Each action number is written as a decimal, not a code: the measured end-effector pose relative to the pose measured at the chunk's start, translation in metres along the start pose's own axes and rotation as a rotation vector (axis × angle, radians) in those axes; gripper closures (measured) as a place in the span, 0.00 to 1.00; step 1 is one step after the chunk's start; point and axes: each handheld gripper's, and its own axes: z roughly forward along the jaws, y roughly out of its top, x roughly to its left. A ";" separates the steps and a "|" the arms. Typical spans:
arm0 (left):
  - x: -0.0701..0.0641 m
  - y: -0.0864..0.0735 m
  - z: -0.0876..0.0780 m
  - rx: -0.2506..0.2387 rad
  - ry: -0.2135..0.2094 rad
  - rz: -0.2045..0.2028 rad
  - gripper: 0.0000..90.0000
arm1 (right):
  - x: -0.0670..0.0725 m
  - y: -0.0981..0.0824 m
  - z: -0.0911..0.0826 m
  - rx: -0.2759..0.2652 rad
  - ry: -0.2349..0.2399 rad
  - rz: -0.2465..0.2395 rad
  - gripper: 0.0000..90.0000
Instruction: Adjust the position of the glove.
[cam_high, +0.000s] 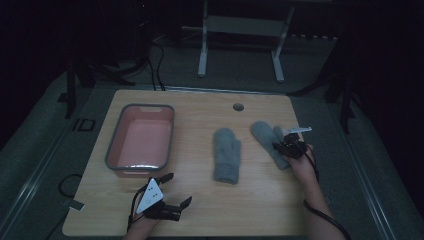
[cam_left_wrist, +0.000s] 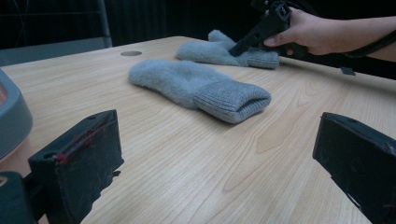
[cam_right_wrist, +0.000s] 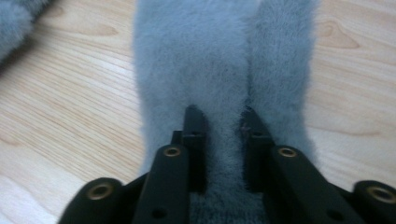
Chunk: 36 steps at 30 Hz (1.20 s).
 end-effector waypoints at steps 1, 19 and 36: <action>0.000 0.000 0.000 0.000 0.001 0.000 0.02 | 0.002 0.000 0.000 -0.004 -0.005 0.014 0.88; 0.000 0.000 0.000 -0.003 0.001 -0.002 0.02 | 0.057 -0.021 -0.062 -0.158 -0.256 0.335 0.90; 0.000 0.000 0.000 -0.001 0.000 0.001 0.02 | 0.049 -0.057 -0.048 -0.100 -0.250 0.398 0.84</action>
